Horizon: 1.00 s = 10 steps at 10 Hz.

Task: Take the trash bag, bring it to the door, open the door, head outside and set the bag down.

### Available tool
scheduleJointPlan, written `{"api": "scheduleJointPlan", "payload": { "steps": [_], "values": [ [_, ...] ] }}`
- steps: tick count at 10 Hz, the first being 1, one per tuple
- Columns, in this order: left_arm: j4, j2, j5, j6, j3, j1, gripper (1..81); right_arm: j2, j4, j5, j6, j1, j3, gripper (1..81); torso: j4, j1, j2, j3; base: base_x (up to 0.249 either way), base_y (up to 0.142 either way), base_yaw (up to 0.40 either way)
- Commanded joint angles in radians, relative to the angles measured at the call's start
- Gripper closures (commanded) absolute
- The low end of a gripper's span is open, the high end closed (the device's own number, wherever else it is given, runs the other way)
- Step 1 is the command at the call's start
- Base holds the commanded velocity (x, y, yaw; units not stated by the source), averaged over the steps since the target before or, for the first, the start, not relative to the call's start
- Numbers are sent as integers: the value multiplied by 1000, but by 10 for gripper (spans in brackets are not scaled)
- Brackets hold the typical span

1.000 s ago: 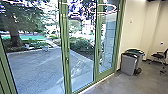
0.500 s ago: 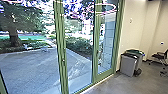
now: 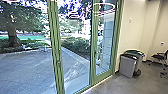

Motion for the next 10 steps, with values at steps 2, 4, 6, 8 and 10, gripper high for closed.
{"api": "scheduleJointPlan", "payload": {
  "steps": [2,4,6,8,10],
  "values": [
    [6,1,56,5,4,-69,811,0,8,-58,-1,64,0,10,0,0,0,0,145,-111,0],
    [6,-1,56,5,4,-69,811,1,8,-58,-1,63,0,10,0,0,0,0,145,-81,0],
    [6,-1,56,5,4,-68,811,0,8,-58,-2,63,0,10,0,0,0,0,144,-74,0],
    [6,-1,56,5,4,-69,811,0,8,-58,-1,63,0,10,0,0,0,0,140,-71,0],
    [6,-1,56,5,4,-69,811,1,7,-58,-1,63,0,10,0,0,0,0,137,-67,0]
  ]
}}
